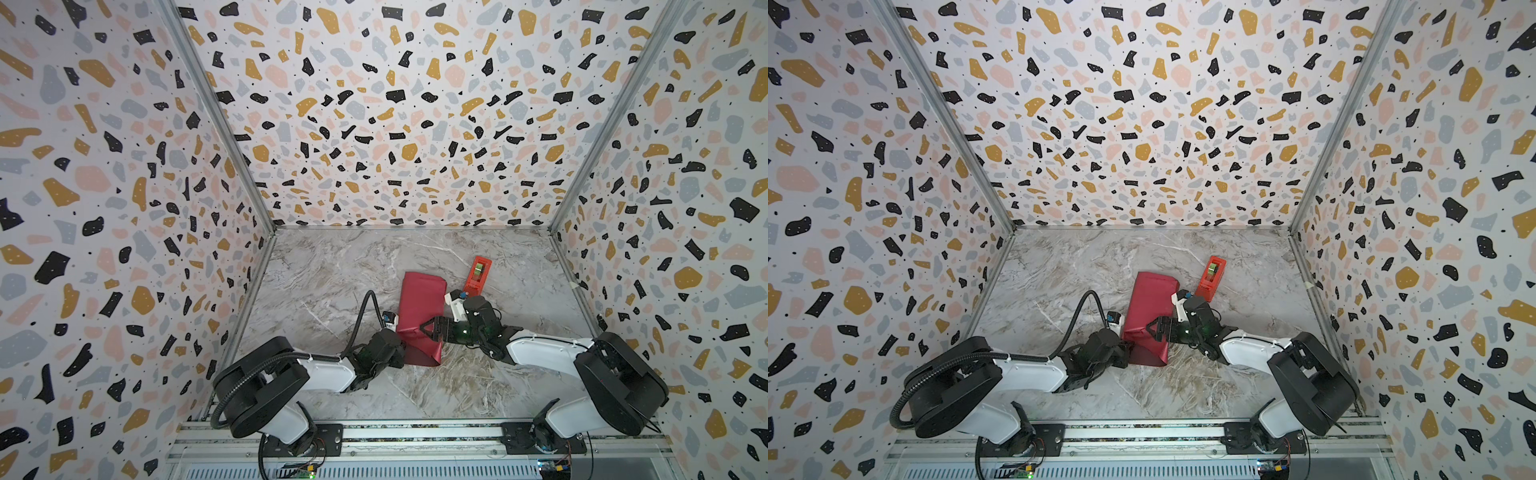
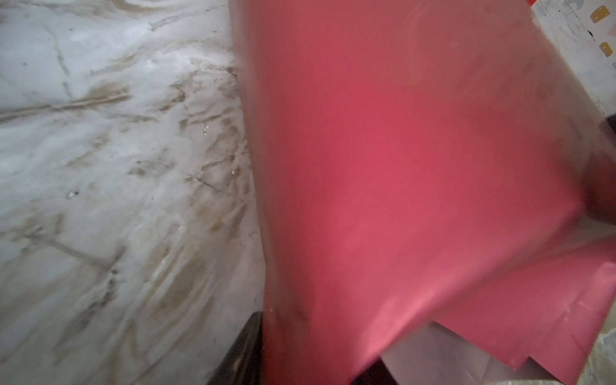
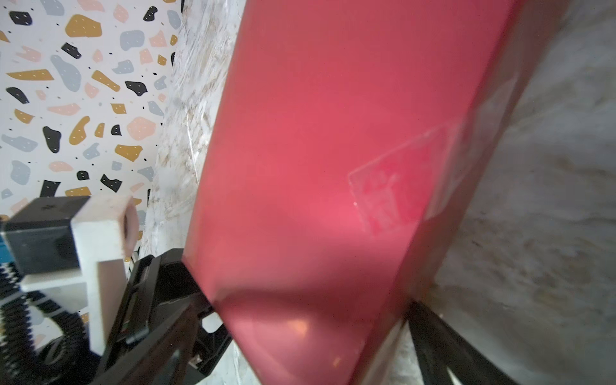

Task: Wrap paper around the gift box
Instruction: 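Press the folded end flaps against the box with both grippers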

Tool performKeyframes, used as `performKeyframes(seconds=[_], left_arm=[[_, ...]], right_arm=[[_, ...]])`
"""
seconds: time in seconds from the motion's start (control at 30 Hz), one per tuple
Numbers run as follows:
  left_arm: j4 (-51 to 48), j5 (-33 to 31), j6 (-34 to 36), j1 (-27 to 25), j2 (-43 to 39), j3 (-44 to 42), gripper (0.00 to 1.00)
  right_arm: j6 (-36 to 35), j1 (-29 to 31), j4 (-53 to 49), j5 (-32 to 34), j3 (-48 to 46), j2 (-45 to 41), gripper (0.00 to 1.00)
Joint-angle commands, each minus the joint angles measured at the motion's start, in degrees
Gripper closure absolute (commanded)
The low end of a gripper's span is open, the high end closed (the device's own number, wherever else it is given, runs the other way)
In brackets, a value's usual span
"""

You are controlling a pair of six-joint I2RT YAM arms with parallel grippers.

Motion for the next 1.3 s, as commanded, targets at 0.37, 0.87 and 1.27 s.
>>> performKeyframes(seconds=[0.37, 0.87, 1.27], left_arm=[[1.0, -1.4, 0.9, -0.4, -1.2, -1.0, 0.62], [1.1, -0.4, 1.7, -0.4, -1.7, -0.3, 0.58], [-1.4, -0.2, 5.1, 0.2, -5.1, 0.5, 0.51]], right_arm=[[2.3, -0.7, -1.1, -2.2, 3.9, 6.7, 0.01], [-1.3, -0.9, -4.8, -0.8, 3.8, 5.8, 0.01], [-1.7, -1.0, -4.9, -1.4, 3.9, 6.7, 0.01]])
